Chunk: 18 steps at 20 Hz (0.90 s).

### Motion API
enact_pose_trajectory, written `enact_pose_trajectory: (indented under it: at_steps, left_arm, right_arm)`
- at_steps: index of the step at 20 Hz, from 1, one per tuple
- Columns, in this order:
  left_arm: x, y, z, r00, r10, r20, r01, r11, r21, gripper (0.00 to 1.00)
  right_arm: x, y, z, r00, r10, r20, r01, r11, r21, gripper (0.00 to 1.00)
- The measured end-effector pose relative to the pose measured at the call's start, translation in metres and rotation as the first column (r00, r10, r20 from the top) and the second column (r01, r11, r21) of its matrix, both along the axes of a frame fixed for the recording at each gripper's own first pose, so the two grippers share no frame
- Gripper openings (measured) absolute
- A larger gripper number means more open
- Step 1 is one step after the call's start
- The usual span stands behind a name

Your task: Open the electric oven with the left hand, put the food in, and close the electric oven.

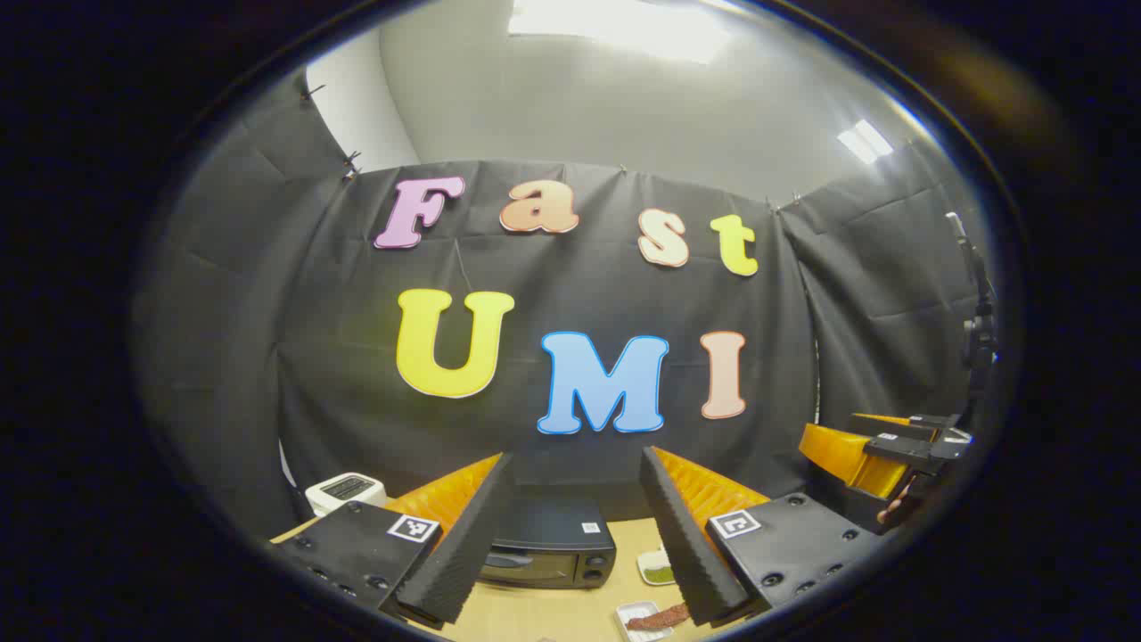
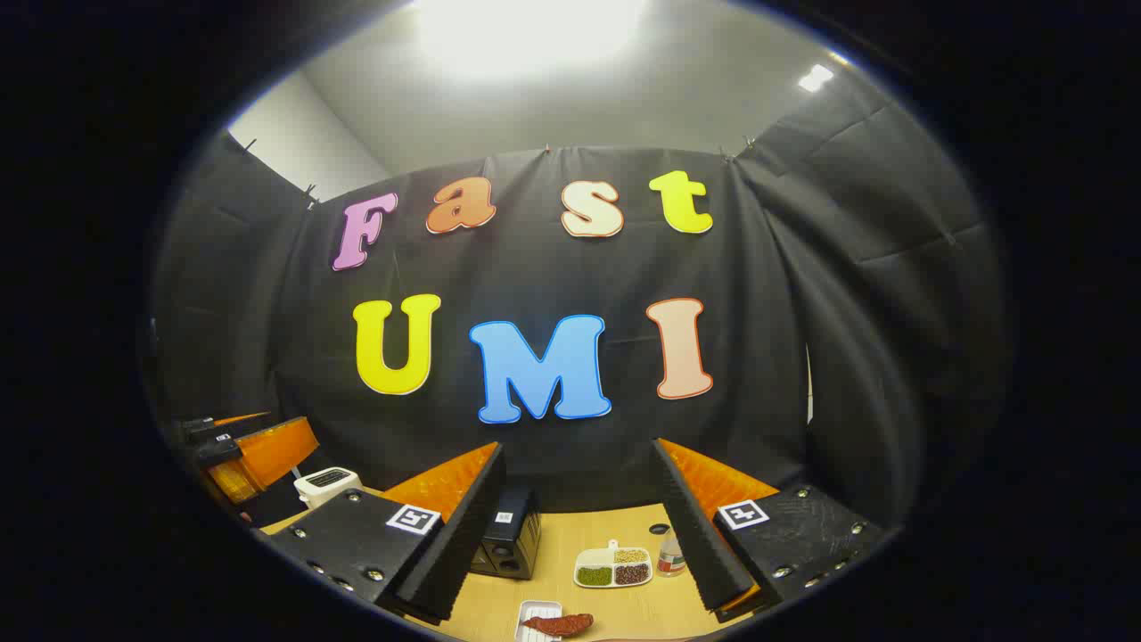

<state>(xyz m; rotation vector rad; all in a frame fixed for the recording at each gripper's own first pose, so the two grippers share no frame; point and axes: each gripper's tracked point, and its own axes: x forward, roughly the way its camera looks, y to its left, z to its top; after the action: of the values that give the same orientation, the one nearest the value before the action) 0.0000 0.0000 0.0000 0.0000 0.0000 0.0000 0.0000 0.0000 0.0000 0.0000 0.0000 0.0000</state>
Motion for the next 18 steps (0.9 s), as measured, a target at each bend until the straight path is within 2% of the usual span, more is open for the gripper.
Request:
enact_pose_trajectory:
  at_steps: [6,7,9,10,18]
  left_arm:
    - [0.004,-0.004,-0.005,1.000,0.002,-0.010,-0.002,1.000,0.007,0.97]
    - [0.006,-0.005,-0.006,1.000,-0.001,-0.014,0.002,1.000,0.008,0.95]
    - [0.009,-0.007,-0.008,1.000,0.001,-0.019,-0.001,1.000,0.010,0.97]
    - [0.011,-0.006,-0.011,1.000,0.005,-0.025,-0.005,1.000,0.004,0.95]
    - [0.018,-0.004,-0.041,0.995,0.064,-0.082,-0.062,0.998,0.028,0.97]
  right_arm:
    - [0.006,-0.004,0.001,1.000,-0.002,0.006,0.002,1.000,0.004,0.98]
    - [0.006,-0.006,0.000,1.000,-0.001,0.006,0.001,1.000,-0.001,0.98]
    - [0.006,-0.008,-0.004,1.000,0.004,0.001,-0.004,1.000,-0.004,0.98]
    - [0.005,-0.009,-0.008,1.000,0.010,-0.011,-0.010,1.000,-0.003,0.98]
    - [0.011,-0.020,-0.031,0.996,0.056,-0.064,-0.054,0.998,0.021,0.98]
